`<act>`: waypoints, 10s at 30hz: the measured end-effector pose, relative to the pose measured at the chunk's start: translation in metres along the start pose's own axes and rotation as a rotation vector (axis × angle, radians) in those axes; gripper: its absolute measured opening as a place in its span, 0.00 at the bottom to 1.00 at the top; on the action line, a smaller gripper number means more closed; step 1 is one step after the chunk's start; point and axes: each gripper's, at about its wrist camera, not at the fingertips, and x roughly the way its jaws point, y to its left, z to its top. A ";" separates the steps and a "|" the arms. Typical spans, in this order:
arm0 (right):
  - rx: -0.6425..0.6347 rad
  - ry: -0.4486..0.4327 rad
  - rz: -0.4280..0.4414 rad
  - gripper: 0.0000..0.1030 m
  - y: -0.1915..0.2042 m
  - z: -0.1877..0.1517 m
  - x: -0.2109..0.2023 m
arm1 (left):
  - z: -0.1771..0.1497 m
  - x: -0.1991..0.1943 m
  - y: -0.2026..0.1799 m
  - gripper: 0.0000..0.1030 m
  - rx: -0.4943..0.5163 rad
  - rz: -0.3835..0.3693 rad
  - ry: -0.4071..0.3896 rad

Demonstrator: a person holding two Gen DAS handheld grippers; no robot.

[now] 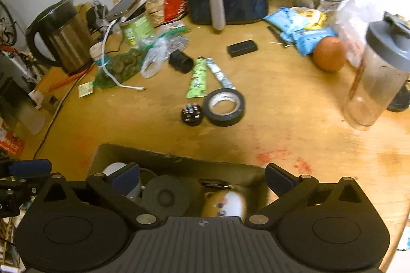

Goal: Organize objects
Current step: 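Withdraw both open tools from the box back over the table, then reach down and grasp the black electrical tape roll with the right tool, then lift the tape roll with the right tool while the left tool reaches toward the black rubber cylinder, then grasp the black rubber cylinder with the left tool, then carry the tape roll and black cylinder over the cardboard box with both tools, then lower the tape roll and black cylinder into the box and open both tools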

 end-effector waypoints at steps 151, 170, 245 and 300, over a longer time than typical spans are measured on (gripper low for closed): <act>-0.075 -0.174 -0.054 0.17 -0.073 0.106 0.030 | 0.116 0.071 0.001 0.48 0.038 0.022 -0.005; 0.086 -0.204 -0.052 0.17 -0.091 0.088 0.002 | 0.154 0.128 0.011 0.48 0.137 0.031 -0.033; 0.142 -0.161 0.035 0.17 -0.067 0.058 -0.025 | 0.126 0.068 -0.006 0.43 0.176 0.014 -0.089; 0.144 0.020 -0.001 0.17 -0.011 -0.024 -0.024 | -0.019 0.029 -0.002 0.44 0.132 -0.082 0.218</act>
